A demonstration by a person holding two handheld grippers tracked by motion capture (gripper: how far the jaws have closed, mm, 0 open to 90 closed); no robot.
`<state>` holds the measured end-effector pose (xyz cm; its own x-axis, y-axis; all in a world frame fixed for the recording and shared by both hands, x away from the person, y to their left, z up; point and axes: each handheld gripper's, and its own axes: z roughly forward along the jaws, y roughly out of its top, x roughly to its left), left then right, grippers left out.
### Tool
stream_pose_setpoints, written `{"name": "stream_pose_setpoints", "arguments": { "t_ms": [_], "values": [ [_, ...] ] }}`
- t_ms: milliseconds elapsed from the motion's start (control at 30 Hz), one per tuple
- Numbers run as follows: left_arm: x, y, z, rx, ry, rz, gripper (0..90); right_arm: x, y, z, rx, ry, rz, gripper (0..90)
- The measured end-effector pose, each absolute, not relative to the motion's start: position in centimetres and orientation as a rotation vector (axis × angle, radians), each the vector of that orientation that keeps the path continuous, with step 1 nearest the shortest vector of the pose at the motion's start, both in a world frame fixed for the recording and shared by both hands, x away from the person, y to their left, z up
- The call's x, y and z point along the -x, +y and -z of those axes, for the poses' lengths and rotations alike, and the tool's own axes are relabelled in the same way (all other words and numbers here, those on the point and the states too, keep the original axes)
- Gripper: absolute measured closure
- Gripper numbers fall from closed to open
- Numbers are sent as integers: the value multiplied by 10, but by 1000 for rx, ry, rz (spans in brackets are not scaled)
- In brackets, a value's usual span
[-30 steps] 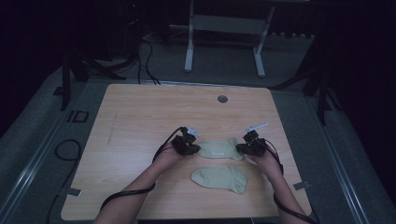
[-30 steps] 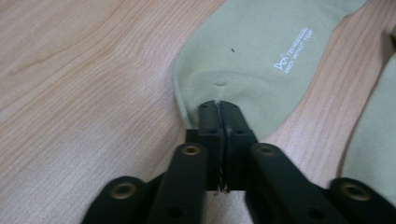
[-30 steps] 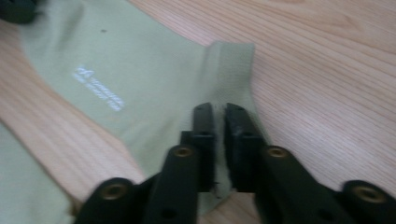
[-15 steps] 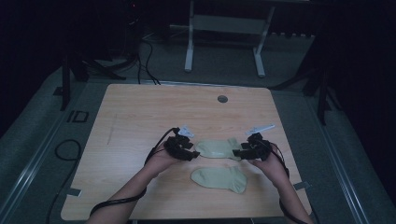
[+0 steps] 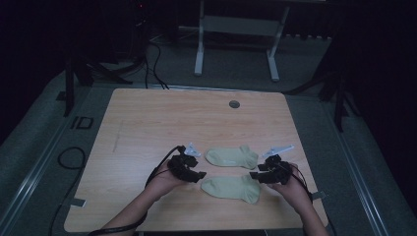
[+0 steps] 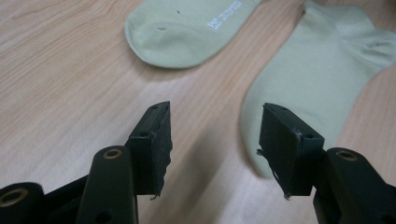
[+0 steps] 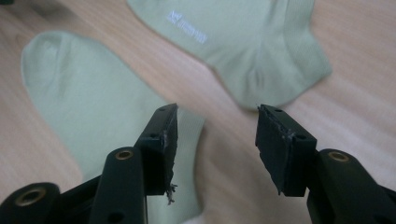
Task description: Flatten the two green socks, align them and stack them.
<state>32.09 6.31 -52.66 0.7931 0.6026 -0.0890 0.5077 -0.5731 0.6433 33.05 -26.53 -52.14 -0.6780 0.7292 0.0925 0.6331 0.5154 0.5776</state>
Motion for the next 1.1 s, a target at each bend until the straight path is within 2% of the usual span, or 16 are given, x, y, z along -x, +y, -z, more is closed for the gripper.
{"name": "stream_pose_setpoints", "arguments": {
  "t_ms": [267, 433, 633, 733, 900, 967, 1033, 1100],
  "values": [
    [-306, 59, 539, -2339, 807, -194, 463, -310, -268, 533, -1174, 2607, -851, 490],
    [-303, 52, 545, -2355, 782, -174, 488, -300, -266, 540, -1143, 2608, -800, 537],
    [-301, 43, 551, -2380, 750, -177, 567, -295, -261, 545, -1093, 2619, -740, 595],
    [-298, 40, 553, -2385, 727, -172, 589, -293, -260, 544, -1087, 2613, -734, 660],
    [-296, 36, 555, -2393, 705, -182, 674, -290, -258, 544, -1057, 2623, -735, 758],
    [-295, 35, 556, -2387, 702, -184, 754, -290, -258, 545, -1065, 2624, -741, 804],
    [-296, 35, 556, -2381, 706, -170, 840, -289, -257, 545, -1061, 2626, -742, 813],
    [-296, 34, 555, -2386, 699, -173, 865, -289, -256, 544, -1067, 2622, -734, 832]
  ]
}}
